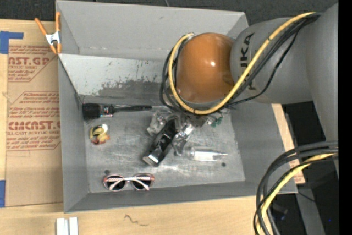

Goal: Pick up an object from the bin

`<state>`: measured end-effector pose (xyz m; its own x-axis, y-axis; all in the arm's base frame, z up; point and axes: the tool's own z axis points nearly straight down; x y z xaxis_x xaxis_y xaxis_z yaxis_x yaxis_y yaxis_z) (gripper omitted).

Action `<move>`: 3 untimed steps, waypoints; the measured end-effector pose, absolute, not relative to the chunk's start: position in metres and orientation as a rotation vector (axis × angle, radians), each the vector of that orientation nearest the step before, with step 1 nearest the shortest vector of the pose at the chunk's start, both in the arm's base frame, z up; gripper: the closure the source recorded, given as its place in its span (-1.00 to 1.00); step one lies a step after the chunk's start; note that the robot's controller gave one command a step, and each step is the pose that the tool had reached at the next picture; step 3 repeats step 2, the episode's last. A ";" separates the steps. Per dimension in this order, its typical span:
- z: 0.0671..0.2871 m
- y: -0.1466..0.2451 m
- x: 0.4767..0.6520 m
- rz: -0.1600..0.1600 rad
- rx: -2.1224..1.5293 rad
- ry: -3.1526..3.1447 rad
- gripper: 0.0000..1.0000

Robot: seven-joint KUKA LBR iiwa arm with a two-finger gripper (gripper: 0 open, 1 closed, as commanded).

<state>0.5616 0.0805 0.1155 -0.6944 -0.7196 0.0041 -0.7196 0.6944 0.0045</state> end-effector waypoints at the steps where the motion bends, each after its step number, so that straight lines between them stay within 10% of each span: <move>1: 0.132 0.081 0.562 -0.003 1.227 -2.888 1.00; 3: 0.145 0.081 0.562 -0.002 1.228 -2.891 1.00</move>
Offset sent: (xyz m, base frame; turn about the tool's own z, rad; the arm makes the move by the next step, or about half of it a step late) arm 0.0000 0.0001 0.0317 0.0000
